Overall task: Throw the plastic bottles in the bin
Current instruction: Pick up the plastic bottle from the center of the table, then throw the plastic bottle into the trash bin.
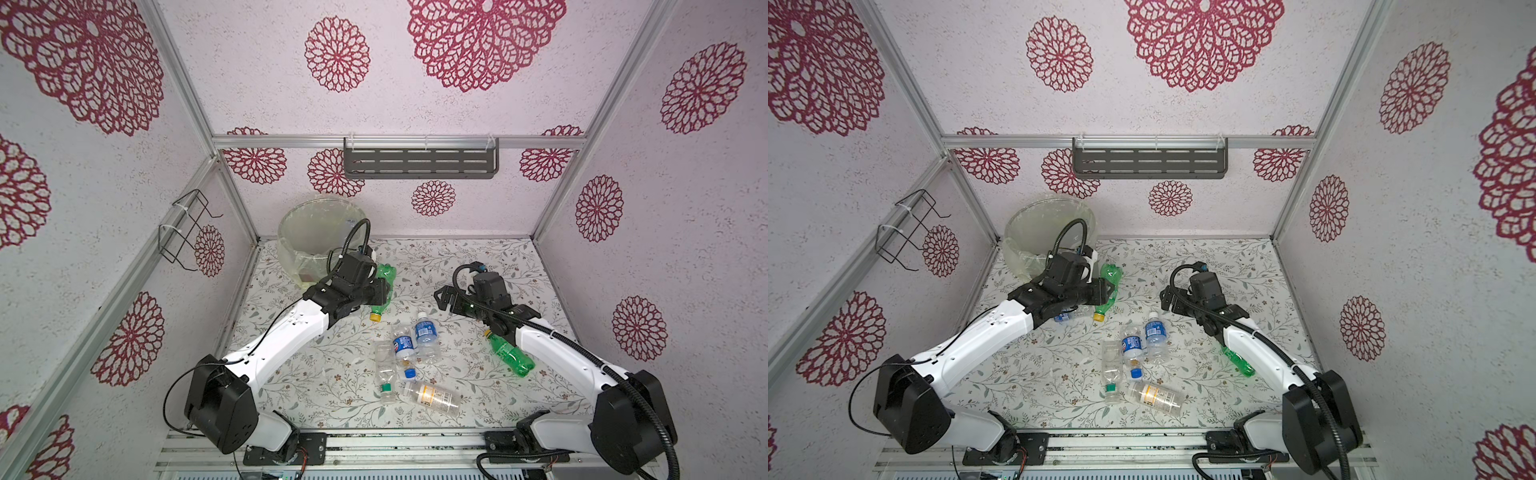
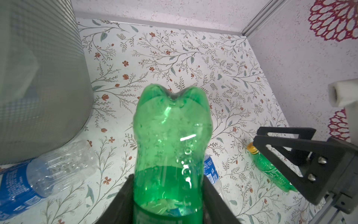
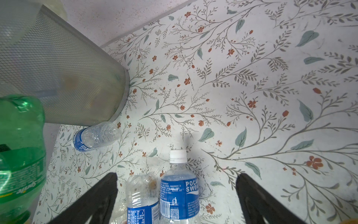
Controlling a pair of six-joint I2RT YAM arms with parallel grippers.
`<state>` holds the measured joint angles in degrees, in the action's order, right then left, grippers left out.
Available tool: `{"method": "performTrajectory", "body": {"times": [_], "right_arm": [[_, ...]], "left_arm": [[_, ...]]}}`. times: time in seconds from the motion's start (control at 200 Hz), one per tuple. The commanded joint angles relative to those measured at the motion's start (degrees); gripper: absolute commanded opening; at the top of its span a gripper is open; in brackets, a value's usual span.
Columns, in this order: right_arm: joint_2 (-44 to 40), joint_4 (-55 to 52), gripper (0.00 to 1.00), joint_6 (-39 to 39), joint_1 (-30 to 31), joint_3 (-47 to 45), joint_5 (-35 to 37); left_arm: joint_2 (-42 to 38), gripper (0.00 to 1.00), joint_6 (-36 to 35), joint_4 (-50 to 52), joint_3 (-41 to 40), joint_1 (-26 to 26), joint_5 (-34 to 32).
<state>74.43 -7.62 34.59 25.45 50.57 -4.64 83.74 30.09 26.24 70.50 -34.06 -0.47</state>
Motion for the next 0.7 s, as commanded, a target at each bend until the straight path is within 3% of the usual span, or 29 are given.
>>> {"method": "performTrajectory", "body": {"times": [0.0,0.695], "right_arm": [[-2.26,0.67,0.99,0.85,-0.41,-0.11,1.19],[-2.98,0.74,0.99,1.82,-0.62,-1.08,1.49]], "left_arm": [[-2.12,0.47,-0.87,0.28,1.78,-0.54,-0.18],[-7.75,0.46,-3.18,3.90,8.79,0.64,-4.88]]}}
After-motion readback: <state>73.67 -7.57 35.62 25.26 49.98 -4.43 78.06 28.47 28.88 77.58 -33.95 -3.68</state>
